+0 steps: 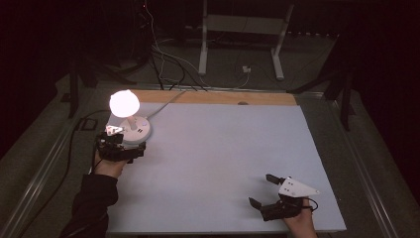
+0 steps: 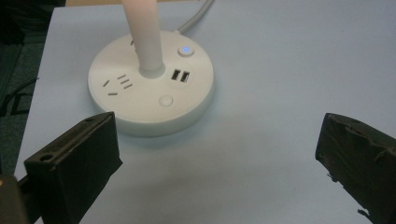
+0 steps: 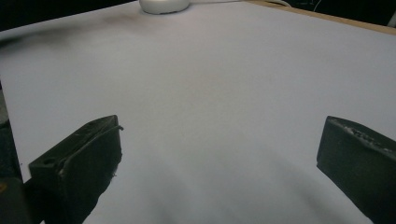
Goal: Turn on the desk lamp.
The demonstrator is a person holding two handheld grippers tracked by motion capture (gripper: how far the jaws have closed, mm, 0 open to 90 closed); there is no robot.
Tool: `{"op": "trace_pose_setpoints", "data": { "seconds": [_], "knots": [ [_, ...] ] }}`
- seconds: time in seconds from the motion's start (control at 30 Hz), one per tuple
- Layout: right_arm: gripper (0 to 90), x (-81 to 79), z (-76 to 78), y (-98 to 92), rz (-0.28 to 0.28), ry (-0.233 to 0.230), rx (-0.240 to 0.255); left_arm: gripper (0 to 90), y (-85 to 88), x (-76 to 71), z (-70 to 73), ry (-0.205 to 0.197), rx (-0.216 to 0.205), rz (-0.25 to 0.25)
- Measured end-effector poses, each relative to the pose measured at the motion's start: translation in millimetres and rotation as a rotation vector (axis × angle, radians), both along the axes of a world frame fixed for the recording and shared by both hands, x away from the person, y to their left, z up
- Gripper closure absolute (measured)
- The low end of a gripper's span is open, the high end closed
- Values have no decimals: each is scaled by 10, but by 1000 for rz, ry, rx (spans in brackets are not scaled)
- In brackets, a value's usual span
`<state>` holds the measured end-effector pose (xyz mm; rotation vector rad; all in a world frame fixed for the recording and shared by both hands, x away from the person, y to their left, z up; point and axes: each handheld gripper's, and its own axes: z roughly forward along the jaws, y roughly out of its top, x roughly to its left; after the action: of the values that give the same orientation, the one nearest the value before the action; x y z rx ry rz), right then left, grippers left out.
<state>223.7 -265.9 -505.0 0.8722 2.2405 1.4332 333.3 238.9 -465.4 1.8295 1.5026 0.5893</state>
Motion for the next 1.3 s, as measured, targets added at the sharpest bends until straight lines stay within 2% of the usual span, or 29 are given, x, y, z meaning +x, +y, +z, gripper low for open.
{"op": "trace_pose_setpoints", "data": {
  "seconds": [0.2, 0.63, 1.03, 1.3],
  "knots": [
    [0, 2, -1, 1, -1, 0, -4, 4, 10, -133, -24, 6, -15, -25],
    [0, -5, 0, 4, 1, 2, -5, 4, -29, -465, -87, 9, 4, -95],
    [0, -2, -10, 15, 1, 5, -11, 4, -9, -782, -180, 6, 14, -133],
    [0, -2, -11, 18, 4, 2, -14, 4, 16, -977, -251, -2, -7, -155]
  ]
}}
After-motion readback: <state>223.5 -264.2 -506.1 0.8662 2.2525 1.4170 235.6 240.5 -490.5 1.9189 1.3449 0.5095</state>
